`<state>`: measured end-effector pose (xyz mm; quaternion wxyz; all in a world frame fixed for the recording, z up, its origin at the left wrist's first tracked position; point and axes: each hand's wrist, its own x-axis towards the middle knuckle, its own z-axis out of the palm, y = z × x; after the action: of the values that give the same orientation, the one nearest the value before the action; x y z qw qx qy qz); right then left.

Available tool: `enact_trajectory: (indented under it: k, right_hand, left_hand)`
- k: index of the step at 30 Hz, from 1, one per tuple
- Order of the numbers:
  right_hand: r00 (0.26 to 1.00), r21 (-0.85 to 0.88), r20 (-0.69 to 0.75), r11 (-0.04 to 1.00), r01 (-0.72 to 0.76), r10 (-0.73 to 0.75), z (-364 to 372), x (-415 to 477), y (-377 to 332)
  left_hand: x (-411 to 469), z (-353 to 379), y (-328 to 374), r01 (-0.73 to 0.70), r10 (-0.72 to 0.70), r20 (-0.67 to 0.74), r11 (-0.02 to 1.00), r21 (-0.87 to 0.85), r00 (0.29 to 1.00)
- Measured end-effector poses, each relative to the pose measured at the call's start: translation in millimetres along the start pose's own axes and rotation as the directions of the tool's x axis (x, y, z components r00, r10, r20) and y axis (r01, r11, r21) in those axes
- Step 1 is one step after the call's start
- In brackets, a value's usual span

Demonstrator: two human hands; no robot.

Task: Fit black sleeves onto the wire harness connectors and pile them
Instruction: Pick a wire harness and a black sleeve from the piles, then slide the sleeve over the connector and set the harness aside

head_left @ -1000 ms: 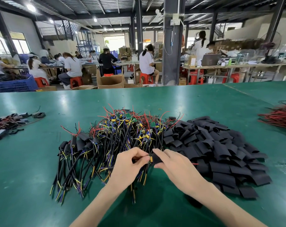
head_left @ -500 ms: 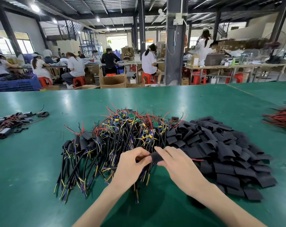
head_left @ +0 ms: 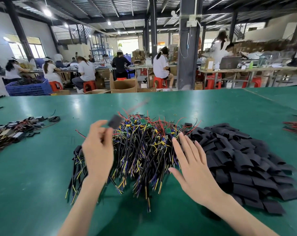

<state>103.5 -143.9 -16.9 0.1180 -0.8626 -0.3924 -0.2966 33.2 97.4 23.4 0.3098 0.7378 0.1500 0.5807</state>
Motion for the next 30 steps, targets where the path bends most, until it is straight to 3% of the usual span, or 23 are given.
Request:
enact_trajectory:
  k: [2, 4, 6, 8, 10, 13, 16, 18, 21, 23, 28, 30]
  right_hand:
    - [0.998, -0.016, 0.037, 0.999, -0.042, 0.042, 3, 0, 3]
    - [0.994, -0.061, 0.09, 0.996, -0.059, 0.065, 7, -1, 4]
    - [0.987, -0.107, 0.138, 0.992, -0.062, 0.077, 11, -3, 6]
    - [0.983, -0.145, 0.162, 0.987, -0.067, 0.091, 12, -4, 10]
    - [0.982, -0.163, 0.145, 0.982, -0.095, 0.119, 13, -3, 16]
    - [0.98, -0.15, 0.075, 0.974, -0.172, 0.185, 16, 0, 28]
    - [0.956, -0.156, 0.021, 0.946, -0.285, 0.292, 19, 1, 41]
    - [0.92, -0.159, 0.061, 0.914, -0.374, 0.387, 20, 1, 49]
    - [0.868, -0.214, 0.147, 0.872, -0.441, 0.475, 23, -2, 58]
    - [0.857, -0.212, 0.164, 0.865, -0.454, 0.489, 25, -2, 62]
    - [0.873, -0.193, 0.182, 0.887, -0.42, 0.453, 26, 1, 65]
    - [0.902, -0.139, 0.187, 0.92, -0.367, 0.388, 26, 1, 65]
  left_hand:
    - [10, -7, -27, 0.143, -0.146, -0.006, 0.963, 0.23, 0.989]
    - [8, -7, -48, 0.247, -0.315, 0.068, 0.844, 0.476, 0.947]
    - [1, -6, -57, 0.229, -0.44, 0.171, 0.716, 0.66, 0.881]
    - [-2, -5, -58, 0.159, -0.471, 0.212, 0.63, 0.76, 0.856]
    - [1, -1, -49, 0.147, -0.418, 0.16, 0.612, 0.777, 0.894]
    - [12, 18, -23, 0.06, -0.218, 0.172, 0.767, 0.639, 0.961]
    - [36, 56, 6, -0.071, -0.071, 0.287, 0.887, 0.457, 0.955]
    - [52, 89, 19, -0.112, -0.105, 0.39, 0.861, 0.496, 0.915]
    - [64, 127, 29, -0.261, -0.306, 0.558, 0.648, 0.716, 0.771]
    - [66, 139, 30, -0.34, -0.335, 0.588, 0.568, 0.75, 0.737]
    - [68, 145, 39, -0.238, -0.321, 0.582, 0.688, 0.686, 0.747]
    - [68, 147, 41, -0.249, -0.33, 0.591, 0.679, 0.69, 0.736]
